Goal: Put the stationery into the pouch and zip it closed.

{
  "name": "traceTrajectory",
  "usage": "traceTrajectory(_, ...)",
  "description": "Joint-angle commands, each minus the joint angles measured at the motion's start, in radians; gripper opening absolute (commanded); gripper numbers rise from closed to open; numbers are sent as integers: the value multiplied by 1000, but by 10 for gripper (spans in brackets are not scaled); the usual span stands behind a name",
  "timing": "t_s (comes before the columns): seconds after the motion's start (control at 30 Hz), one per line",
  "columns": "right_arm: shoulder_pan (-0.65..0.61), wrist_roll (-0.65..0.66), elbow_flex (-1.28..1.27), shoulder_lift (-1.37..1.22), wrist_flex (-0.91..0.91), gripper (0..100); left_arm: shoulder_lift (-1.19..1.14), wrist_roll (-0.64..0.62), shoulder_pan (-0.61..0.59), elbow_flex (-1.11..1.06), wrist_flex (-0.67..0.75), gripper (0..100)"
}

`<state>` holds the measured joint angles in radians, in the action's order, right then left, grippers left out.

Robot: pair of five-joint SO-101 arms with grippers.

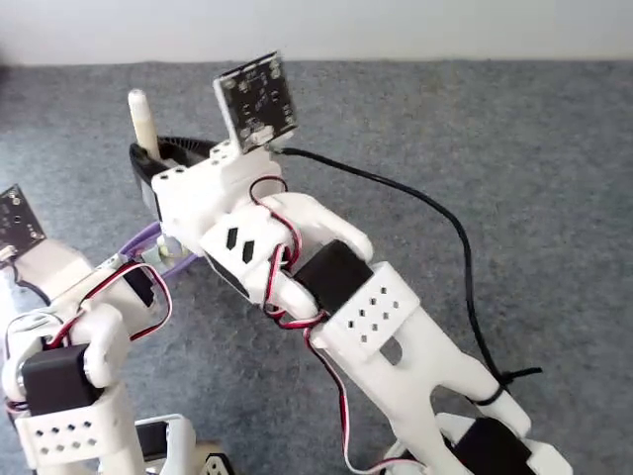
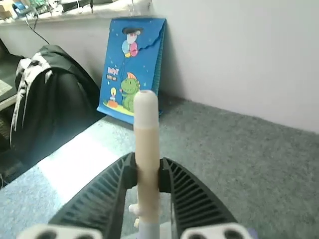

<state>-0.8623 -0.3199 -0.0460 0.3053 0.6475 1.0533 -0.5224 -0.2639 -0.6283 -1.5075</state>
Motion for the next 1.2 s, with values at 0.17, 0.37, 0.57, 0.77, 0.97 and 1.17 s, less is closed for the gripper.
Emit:
traceTrajectory(0.17,-7,18,-195,177,-12,8,5,-9,-5,13,23,12)
traceTrajectory(0.37,12,21,-353,367,-8,8,5,-9,-5,13,23,12)
traceTrajectory(0.57,-10,64,-473,495,68,8,5,-9,-5,13,23,12)
traceTrajectory(0.77,-102,71,-482,496,124,25,5,-9,0,2,25,12)
traceTrajectory(0.97,-102,72,-425,371,209,320,5,-9,0,-2,25,12)
traceTrajectory(1.17,-76,71,-187,305,325,221,5,-9,-3,-2,25,12)
